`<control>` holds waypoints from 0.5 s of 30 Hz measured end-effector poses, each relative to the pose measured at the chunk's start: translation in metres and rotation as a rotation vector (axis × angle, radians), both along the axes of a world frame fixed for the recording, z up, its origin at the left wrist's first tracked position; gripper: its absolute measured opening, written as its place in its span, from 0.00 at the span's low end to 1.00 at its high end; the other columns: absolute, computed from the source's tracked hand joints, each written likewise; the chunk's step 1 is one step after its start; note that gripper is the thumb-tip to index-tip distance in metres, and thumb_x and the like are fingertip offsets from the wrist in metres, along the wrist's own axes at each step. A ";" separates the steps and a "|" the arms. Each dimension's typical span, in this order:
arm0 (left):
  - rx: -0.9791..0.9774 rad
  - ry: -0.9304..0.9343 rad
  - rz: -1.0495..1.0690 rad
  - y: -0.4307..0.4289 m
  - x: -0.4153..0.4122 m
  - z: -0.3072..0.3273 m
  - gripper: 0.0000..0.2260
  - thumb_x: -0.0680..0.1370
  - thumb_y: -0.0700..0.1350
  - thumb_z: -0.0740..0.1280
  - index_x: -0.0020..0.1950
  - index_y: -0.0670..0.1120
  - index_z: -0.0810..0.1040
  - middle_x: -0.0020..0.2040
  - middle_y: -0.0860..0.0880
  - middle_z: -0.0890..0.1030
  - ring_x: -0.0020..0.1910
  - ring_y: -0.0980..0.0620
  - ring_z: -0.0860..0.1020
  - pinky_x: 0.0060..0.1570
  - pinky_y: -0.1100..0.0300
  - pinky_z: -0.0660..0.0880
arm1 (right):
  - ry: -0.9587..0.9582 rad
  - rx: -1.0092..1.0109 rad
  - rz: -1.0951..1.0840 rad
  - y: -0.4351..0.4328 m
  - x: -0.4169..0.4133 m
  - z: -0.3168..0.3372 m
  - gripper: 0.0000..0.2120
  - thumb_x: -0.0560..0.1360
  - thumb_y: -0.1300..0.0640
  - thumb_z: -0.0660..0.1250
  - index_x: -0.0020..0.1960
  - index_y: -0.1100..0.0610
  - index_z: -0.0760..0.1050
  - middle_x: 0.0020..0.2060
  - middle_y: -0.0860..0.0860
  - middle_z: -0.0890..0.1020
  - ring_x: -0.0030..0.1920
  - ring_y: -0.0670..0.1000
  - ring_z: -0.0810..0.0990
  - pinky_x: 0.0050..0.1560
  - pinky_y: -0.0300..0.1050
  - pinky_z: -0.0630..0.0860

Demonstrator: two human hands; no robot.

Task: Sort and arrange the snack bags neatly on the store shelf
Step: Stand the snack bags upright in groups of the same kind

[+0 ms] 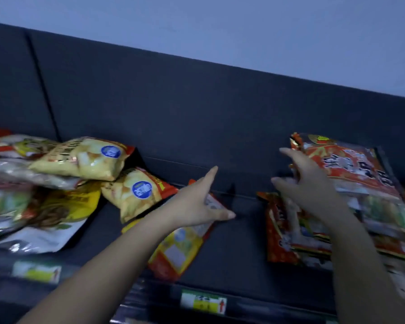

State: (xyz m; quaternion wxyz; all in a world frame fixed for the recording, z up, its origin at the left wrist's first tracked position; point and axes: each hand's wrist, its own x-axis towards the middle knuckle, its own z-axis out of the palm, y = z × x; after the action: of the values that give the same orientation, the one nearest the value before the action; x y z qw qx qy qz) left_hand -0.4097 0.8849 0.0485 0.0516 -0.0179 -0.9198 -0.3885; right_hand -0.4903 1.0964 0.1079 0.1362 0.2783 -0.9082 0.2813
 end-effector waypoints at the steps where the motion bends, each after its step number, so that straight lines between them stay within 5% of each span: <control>1: -0.025 0.015 0.063 -0.024 0.020 -0.004 0.47 0.70 0.56 0.73 0.78 0.50 0.45 0.76 0.52 0.60 0.74 0.56 0.59 0.67 0.67 0.59 | -0.028 -0.001 0.050 -0.026 0.012 -0.006 0.29 0.71 0.60 0.71 0.70 0.57 0.66 0.67 0.54 0.71 0.69 0.54 0.67 0.69 0.47 0.62; 3: -0.080 0.013 0.203 -0.072 0.062 -0.015 0.45 0.70 0.57 0.73 0.78 0.49 0.48 0.75 0.49 0.62 0.73 0.53 0.62 0.67 0.63 0.62 | -0.085 0.022 0.166 -0.080 0.034 -0.024 0.29 0.72 0.59 0.70 0.71 0.55 0.66 0.69 0.52 0.69 0.71 0.52 0.63 0.72 0.53 0.58; 9: -0.125 -0.046 0.647 -0.191 0.195 -0.054 0.39 0.72 0.54 0.72 0.76 0.46 0.55 0.73 0.47 0.66 0.70 0.49 0.66 0.64 0.57 0.67 | -0.163 0.139 0.508 -0.246 0.113 -0.083 0.29 0.74 0.52 0.67 0.73 0.52 0.62 0.74 0.48 0.58 0.74 0.50 0.56 0.73 0.48 0.55; 15: -0.355 -0.112 0.995 -0.276 0.280 -0.083 0.41 0.70 0.58 0.72 0.75 0.43 0.59 0.75 0.42 0.59 0.75 0.43 0.54 0.73 0.50 0.55 | -0.459 0.111 0.609 -0.358 0.176 -0.117 0.37 0.74 0.44 0.67 0.75 0.54 0.54 0.73 0.49 0.60 0.73 0.50 0.59 0.70 0.45 0.61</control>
State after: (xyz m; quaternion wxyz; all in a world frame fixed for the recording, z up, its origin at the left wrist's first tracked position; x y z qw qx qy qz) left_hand -0.1294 0.6086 -0.0341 0.1768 0.4331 -0.8700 -0.1558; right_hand -0.3141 0.7385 -0.0088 -0.1756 0.4720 -0.8048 0.3142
